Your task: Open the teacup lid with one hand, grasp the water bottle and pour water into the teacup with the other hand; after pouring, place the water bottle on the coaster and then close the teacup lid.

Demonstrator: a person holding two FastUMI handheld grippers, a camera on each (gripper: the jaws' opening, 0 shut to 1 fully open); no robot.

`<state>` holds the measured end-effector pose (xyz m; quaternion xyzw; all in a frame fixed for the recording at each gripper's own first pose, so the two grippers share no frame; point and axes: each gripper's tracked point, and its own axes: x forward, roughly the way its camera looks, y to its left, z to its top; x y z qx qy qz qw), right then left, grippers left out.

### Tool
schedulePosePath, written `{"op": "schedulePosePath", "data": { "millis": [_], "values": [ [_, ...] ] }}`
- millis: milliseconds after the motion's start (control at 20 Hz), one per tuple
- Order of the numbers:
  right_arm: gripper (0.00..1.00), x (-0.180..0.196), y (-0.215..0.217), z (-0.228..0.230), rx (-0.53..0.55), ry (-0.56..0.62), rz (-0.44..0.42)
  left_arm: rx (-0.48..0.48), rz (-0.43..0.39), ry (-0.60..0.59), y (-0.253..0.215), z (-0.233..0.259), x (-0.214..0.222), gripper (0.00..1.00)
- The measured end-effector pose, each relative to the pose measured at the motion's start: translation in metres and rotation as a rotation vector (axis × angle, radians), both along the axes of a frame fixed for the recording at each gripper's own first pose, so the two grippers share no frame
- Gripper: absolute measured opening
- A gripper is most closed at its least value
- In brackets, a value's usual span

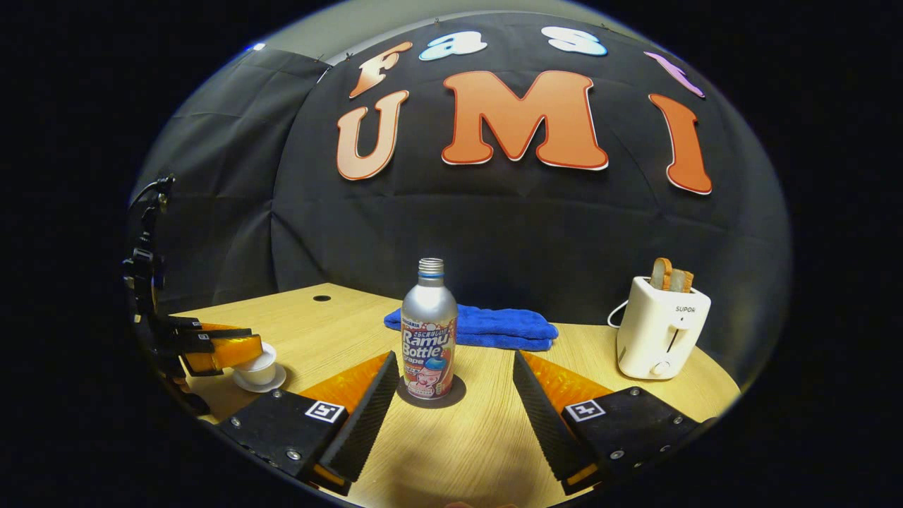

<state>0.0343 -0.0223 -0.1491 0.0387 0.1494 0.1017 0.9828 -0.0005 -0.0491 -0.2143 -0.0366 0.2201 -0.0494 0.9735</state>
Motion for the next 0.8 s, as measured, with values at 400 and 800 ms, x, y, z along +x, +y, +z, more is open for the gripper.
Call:
{"op": "schedulePosePath", "data": {
  "millis": [400, 800],
  "values": [
    [0.98, -0.009, -0.008, 0.032, -0.001, -0.074, -0.028, 0.032, 0.0, -0.076, 0.004, 0.023, 0.005, 0.47],
    [0.97, -0.019, -0.016, 0.083, -0.015, -0.189, -0.064, 0.044, -0.047, -0.224, -0.012, 0.1, 0.015, 0.66]
  ]
}}
